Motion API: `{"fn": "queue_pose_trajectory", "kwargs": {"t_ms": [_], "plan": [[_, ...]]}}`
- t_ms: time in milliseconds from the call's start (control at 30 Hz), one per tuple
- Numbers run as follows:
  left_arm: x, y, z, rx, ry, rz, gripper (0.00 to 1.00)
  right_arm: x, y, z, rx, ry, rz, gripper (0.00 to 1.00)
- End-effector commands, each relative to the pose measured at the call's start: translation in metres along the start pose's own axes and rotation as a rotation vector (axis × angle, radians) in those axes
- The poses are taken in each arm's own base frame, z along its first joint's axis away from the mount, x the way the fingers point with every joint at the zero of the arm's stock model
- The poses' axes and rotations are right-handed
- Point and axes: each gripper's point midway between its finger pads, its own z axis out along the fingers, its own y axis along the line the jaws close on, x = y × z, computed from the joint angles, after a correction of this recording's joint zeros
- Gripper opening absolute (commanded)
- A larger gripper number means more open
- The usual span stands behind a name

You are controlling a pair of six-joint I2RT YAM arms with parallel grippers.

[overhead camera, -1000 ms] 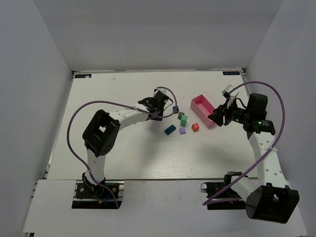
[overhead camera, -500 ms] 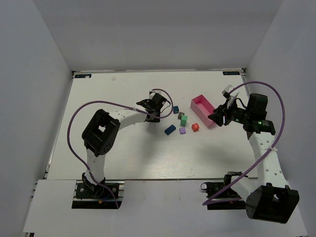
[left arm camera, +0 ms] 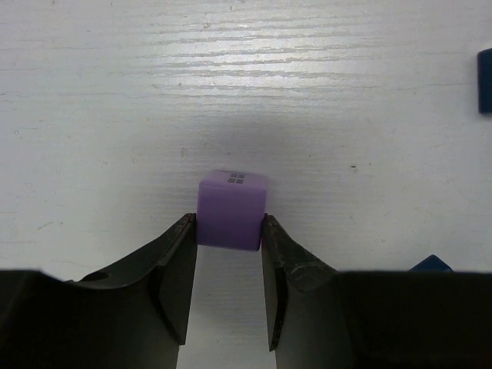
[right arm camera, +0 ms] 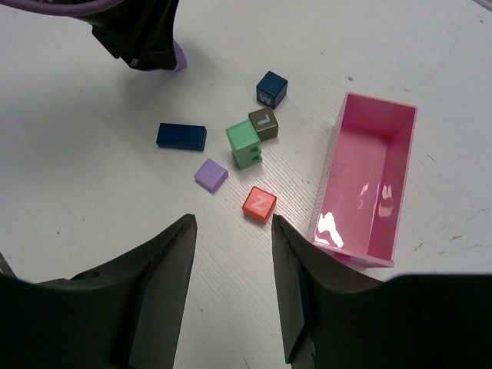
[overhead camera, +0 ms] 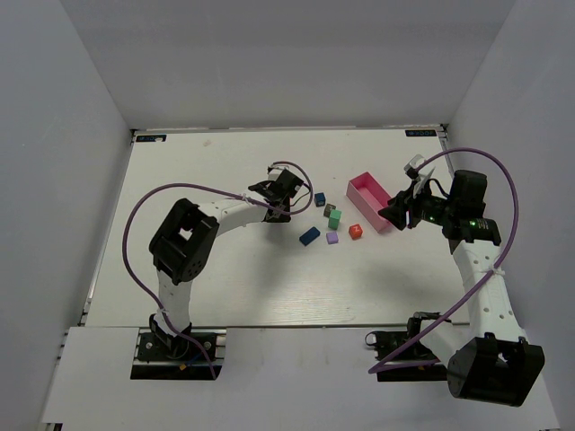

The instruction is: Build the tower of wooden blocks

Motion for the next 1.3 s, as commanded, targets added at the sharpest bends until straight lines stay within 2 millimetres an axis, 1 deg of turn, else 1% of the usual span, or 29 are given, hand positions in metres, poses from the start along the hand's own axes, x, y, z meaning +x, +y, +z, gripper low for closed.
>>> {"fn": "queue_pose_trajectory", "kwargs": {"t_ms": [0, 33, 233, 267, 433, 500, 567, 600, 633, 700, 767, 800, 833, 867, 900, 967, 1033, 1100, 1167, 1200, 1233, 1267], "plan": [[-0.011, 0.000, -0.002, -0.010, -0.028, -0.029, 0.15, -0.002, 0.004, -0.003, -0.011, -0.016, -0.006, 0.50], [-0.011, 0.000, -0.002, -0.010, -0.028, -0.029, 0.15, -0.002, 0.004, -0.003, -0.010, -0.017, -0.008, 0.50], [-0.009, 0.000, 0.001, -0.015, -0.021, -0.034, 0.23, -0.002, 0.004, -0.003, -0.012, -0.017, -0.007, 0.50], [-0.005, -0.001, 0.003, -0.012, -0.009, -0.030, 0.23, -0.002, 0.004, -0.003, -0.012, -0.016, -0.004, 0.50], [-0.005, -0.001, 0.003, -0.012, -0.009, -0.030, 0.28, -0.002, 0.005, -0.003, -0.012, -0.016, -0.005, 0.50], [-0.004, -0.002, 0.003, -0.004, -0.004, -0.030, 0.35, -0.002, 0.005, -0.003, -0.013, -0.017, -0.006, 0.50], [0.000, 0.000, 0.004, -0.008, 0.003, -0.027, 0.36, -0.002, 0.005, -0.003, -0.013, -0.017, -0.006, 0.50], [0.000, 0.000, 0.004, -0.008, 0.004, -0.027, 0.38, -0.001, 0.005, -0.003, -0.013, -0.015, -0.003, 0.50], [0.000, 0.000, 0.004, -0.008, 0.004, -0.027, 0.43, -0.002, 0.004, -0.003, -0.011, -0.016, -0.004, 0.50], [0.003, 0.000, 0.007, -0.013, 0.011, -0.023, 0.45, -0.003, 0.005, -0.003, -0.013, -0.018, -0.007, 0.51], [0.003, 0.000, 0.007, -0.013, 0.011, -0.023, 0.49, -0.002, 0.005, -0.003, -0.014, -0.016, -0.005, 0.51], [0.003, 0.000, 0.007, -0.013, 0.011, -0.023, 0.54, -0.002, 0.004, -0.003, -0.010, -0.017, -0.005, 0.51], [0.003, 0.000, 0.007, -0.013, 0.011, -0.023, 0.55, -0.002, 0.004, -0.003, -0.011, -0.016, -0.004, 0.51], [0.003, 0.000, 0.007, -0.013, 0.011, -0.023, 0.59, -0.001, 0.005, -0.002, -0.014, -0.015, -0.002, 0.51], [0.003, 0.000, 0.007, -0.013, 0.011, -0.023, 0.59, -0.002, 0.004, -0.003, -0.011, -0.016, -0.005, 0.51], [0.003, 0.000, 0.007, -0.013, 0.011, -0.023, 0.68, -0.003, 0.005, -0.003, -0.013, -0.018, -0.008, 0.51], [0.003, 0.000, 0.007, -0.013, 0.011, -0.023, 0.69, -0.002, 0.006, -0.003, -0.014, -0.016, -0.006, 0.51], [-0.002, -0.006, 0.002, 0.002, -0.004, -0.023, 0.70, -0.003, 0.005, -0.004, -0.012, -0.017, -0.007, 0.51], [-0.001, -0.003, -0.002, -0.004, 0.005, -0.019, 0.71, -0.002, 0.004, -0.004, -0.008, -0.014, -0.007, 0.51], [-0.007, -0.009, -0.009, 0.014, -0.013, -0.020, 0.71, -0.002, 0.005, -0.003, -0.012, -0.014, -0.006, 0.51], [-0.016, -0.009, -0.017, 0.016, -0.032, -0.027, 0.71, -0.001, 0.005, -0.004, -0.011, -0.009, -0.003, 0.51], [-0.017, -0.008, -0.020, 0.015, -0.031, -0.026, 0.71, -0.003, 0.004, -0.004, -0.008, -0.014, -0.009, 0.52]]}}
